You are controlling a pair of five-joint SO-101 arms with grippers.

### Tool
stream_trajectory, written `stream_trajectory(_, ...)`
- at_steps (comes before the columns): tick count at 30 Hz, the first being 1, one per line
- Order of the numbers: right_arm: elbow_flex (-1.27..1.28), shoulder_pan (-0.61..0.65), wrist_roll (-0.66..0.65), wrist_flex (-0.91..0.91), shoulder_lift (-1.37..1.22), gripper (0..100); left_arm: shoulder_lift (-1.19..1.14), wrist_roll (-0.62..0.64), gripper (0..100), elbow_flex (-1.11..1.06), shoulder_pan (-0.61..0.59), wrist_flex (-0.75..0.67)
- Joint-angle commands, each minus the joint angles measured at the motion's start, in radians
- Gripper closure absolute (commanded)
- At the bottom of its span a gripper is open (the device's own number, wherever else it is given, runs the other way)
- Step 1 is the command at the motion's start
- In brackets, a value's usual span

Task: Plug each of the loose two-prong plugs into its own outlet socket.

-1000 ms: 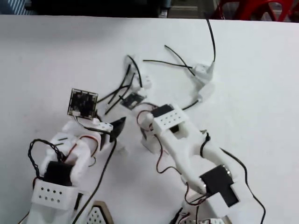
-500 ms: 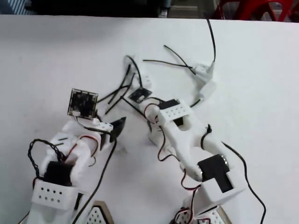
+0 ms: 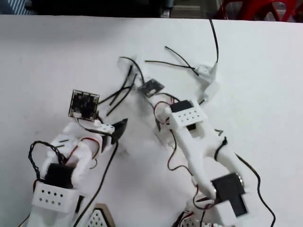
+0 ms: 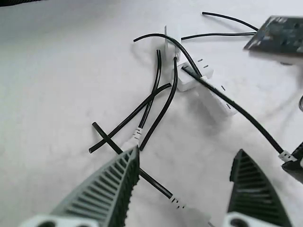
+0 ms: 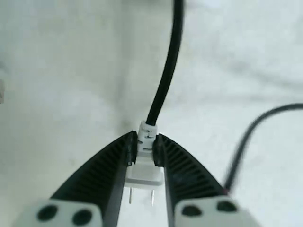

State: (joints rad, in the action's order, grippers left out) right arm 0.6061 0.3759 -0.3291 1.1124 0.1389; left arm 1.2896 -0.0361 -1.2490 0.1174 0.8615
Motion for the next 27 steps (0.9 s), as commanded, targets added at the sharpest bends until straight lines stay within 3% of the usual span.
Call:
stream_trajectory(1,-0.020,0.010,0.063,0.074,0.139,98.1,0.015,0.006,69,0.008,-0.005,-0.021)
stream_trajectory(7,0.014,-0.047,0.098,0.093,0.289,98.1,0.015,0.006,69,0.006,-0.005,-0.023)
stream_trajectory(13,0.133,-0.157,0.098,-0.013,0.300,98.0,0.015,0.006,69,0.006,-0.005,-0.023)
stream_trajectory(16,0.167,-0.205,0.098,-0.041,0.285,92.0,0.015,0.006,69,0.006,-0.005,-0.025)
stream_trajectory(19,0.163,-0.202,0.098,0.018,0.298,85.5,0.015,0.006,69,0.005,-0.005,-0.025)
stream_trajectory(27,0.192,-0.096,0.098,0.105,0.375,89.0,0.015,0.006,69,0.005,-0.005,-0.025)
